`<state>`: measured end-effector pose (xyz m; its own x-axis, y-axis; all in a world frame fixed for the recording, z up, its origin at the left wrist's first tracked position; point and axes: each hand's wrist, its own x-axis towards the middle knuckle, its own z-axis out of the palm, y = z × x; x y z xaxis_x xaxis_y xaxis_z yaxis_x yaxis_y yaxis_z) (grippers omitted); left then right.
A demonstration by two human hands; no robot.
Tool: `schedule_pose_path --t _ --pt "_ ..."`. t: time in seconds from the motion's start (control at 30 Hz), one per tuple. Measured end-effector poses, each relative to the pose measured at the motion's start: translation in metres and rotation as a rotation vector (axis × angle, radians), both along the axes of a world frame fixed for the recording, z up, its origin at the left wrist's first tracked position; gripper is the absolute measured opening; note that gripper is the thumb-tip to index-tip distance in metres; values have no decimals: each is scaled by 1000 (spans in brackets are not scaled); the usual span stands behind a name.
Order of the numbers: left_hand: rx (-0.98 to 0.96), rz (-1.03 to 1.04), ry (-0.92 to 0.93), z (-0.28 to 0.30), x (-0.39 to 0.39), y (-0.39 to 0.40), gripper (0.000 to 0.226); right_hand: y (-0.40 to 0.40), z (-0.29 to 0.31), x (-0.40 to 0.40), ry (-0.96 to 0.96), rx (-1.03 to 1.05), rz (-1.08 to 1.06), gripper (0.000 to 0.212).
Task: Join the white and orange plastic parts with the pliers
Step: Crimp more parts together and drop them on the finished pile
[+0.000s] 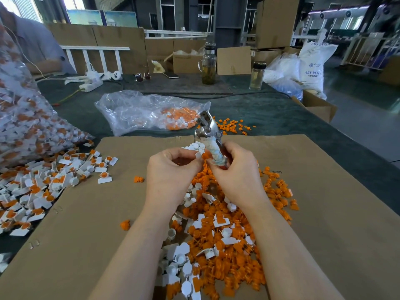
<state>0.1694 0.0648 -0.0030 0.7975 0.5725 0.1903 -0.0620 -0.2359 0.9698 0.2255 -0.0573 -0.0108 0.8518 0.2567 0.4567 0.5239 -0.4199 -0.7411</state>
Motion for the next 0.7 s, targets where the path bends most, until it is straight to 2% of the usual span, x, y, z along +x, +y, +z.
schedule_pose_path --t 0.4,0.57,0.7 --pt "-123 54 9 -4 5 1 9 -3 3 0 65 -20 81 18" --pt "-255 -25 -87 -3 4 3 7 -12 7 1 162 -34 100 18" --pt "-274 -52 -145 -3 3 4 8 -16 9 0 231 -47 158 19"
